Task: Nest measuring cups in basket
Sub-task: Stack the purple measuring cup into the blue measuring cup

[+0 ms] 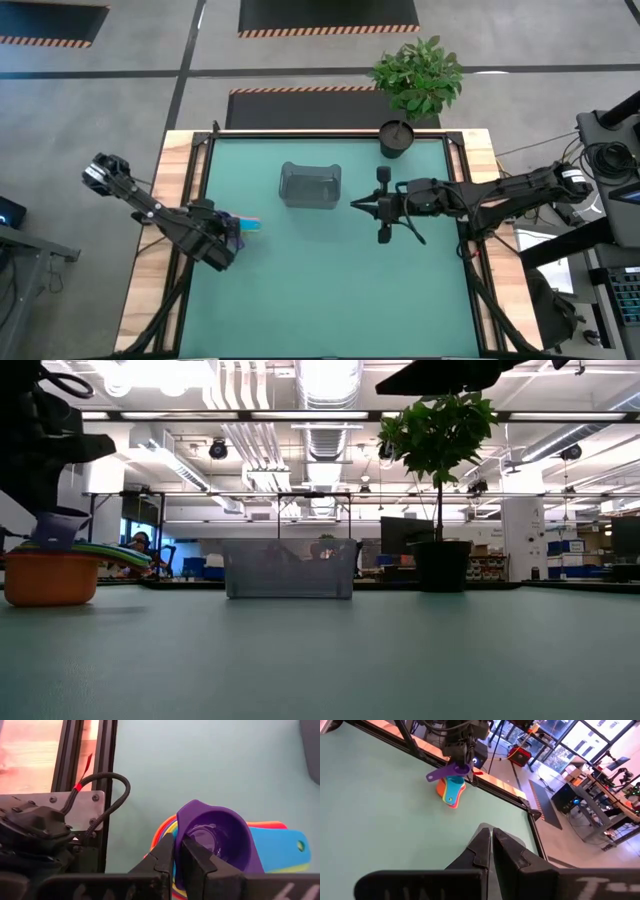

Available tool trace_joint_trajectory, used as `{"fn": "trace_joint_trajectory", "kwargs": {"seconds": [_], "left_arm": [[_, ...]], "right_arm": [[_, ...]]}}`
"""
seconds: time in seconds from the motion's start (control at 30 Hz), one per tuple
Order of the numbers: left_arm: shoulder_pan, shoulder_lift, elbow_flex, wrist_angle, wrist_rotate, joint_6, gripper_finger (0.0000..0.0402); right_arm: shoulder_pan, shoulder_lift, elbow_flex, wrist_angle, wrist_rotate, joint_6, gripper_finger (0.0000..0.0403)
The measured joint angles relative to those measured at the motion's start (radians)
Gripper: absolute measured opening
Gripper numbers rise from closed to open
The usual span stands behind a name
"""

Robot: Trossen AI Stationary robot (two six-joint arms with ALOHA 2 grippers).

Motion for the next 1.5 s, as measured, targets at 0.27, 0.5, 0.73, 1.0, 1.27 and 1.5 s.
{"fn": "trace_joint_trajectory", "kwargs": {"seconds": [0.27,0.5,0.73,1.0,1.27,1.5], "left_arm": [[0.014,0.0,-0.019,0.017,0.001,0.0,0.0006],[0.014,0.027,-0.019,0.02,0.008,0.001,0.0031],[0.014,0.045,-0.019,0.022,0.008,0.002,0.0069],[0.014,0.045,-0.019,0.023,0.009,0.005,0.0093],[0.019,0.045,-0.019,0.028,0.045,-0.001,0.0094],[0.019,0.038,-0.015,0.026,0.046,0.003,0.0094]], "right_arm": [[0.0,0.0,0.0,-0.001,0.0,0.001,0.0009],[0.0,0.0,0.0,-0.001,0.0,0.001,0.0009],[0.0,0.0,0.0,-0.001,0.0,0.001,0.0009],[0.0,0.0,0.0,-0.001,0.001,0.002,0.0009],[0.0,0.0,0.0,-0.001,0.006,0.002,0.0009],[0.0,0.0,0.0,-0.016,0.008,0.001,0.0009]]}}
